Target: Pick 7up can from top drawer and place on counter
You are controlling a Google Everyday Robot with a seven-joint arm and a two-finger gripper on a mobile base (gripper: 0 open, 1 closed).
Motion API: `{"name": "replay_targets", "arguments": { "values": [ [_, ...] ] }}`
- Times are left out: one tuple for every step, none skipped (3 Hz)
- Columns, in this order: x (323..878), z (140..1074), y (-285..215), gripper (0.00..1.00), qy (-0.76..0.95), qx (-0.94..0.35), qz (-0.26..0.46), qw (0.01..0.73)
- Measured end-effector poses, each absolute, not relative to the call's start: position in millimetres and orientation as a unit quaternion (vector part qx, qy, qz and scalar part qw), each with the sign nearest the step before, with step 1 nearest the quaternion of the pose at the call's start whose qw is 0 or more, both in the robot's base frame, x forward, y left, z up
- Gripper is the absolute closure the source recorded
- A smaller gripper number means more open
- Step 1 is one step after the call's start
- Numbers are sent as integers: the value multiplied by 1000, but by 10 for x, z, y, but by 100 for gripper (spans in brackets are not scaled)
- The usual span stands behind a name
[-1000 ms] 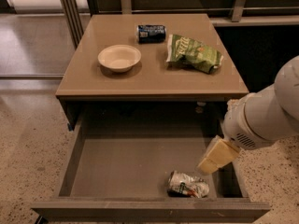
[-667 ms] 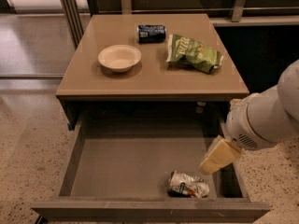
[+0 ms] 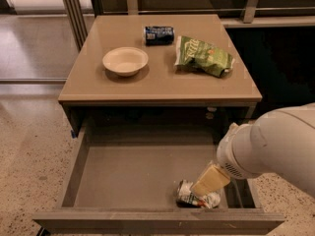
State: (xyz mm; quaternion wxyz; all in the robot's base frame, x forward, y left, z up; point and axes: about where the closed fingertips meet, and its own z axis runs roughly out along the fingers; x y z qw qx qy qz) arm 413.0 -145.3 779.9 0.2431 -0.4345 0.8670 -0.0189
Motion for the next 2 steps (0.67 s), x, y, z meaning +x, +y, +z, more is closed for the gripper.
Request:
{"name": "replay_targets", "arguments": {
  "values": [
    [4277,7411,-1025,0,863,-431,1,262],
    [4286,7413,-1020,0,864,-430,1,264]
  ]
}}
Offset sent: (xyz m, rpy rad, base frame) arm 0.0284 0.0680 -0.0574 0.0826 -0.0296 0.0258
